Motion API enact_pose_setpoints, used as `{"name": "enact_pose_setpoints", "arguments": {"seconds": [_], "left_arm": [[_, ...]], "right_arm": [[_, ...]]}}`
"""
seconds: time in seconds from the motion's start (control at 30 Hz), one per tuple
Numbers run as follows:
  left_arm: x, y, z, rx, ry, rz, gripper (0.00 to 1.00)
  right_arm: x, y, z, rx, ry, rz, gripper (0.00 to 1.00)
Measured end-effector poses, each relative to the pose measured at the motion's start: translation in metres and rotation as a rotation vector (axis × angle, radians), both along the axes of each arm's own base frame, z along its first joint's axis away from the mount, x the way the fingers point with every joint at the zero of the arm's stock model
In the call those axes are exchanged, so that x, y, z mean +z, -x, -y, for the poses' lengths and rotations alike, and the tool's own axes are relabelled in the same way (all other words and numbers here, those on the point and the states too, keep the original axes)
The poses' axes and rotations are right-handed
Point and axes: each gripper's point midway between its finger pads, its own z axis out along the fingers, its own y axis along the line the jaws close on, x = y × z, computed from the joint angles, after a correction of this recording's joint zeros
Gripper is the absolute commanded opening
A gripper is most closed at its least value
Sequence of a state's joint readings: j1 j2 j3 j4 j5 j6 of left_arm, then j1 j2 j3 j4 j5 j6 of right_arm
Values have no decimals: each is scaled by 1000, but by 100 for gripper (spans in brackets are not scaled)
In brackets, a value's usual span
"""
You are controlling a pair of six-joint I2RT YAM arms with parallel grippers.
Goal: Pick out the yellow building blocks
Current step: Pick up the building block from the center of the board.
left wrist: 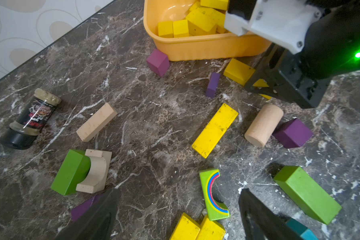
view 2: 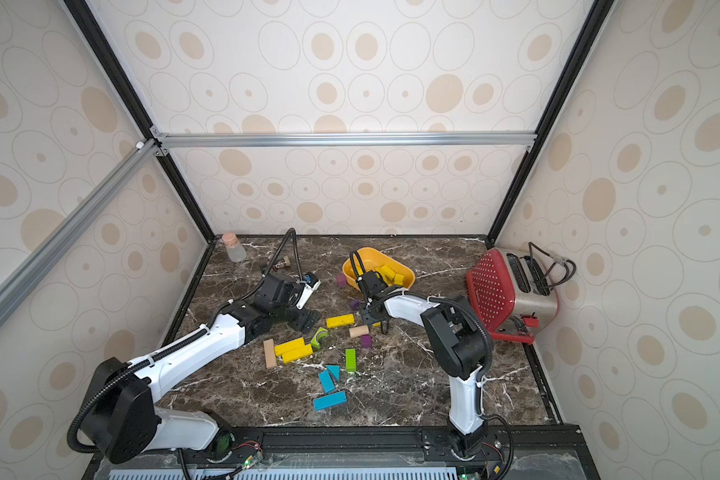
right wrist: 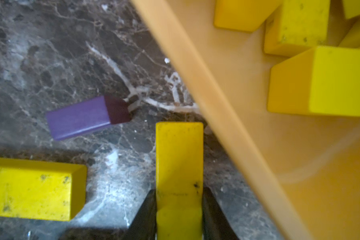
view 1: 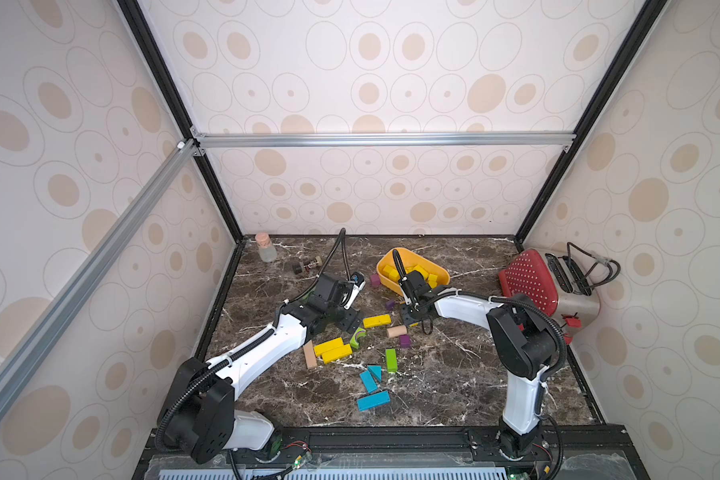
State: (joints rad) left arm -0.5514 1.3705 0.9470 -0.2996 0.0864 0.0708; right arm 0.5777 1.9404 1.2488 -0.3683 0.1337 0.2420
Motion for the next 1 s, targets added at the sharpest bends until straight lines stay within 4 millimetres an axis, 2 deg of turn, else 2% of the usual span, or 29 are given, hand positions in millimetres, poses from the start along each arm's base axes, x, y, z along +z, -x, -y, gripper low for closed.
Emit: {"name": "enact_pose_setpoints", "arguments": {"seconds": [0.33, 0.73, 1.0], "left_arm": [[2, 5, 9, -29, 50, -26, 92], [13, 6, 9, -35, 63, 1, 92], [14, 6, 10, -40, 69, 0, 92]], "right_arm": [[26, -14, -10, 17, -12, 23, 18], [29, -11, -10, 33, -7, 15, 16], [56, -11, -17, 75, -39, 63, 14]]}}
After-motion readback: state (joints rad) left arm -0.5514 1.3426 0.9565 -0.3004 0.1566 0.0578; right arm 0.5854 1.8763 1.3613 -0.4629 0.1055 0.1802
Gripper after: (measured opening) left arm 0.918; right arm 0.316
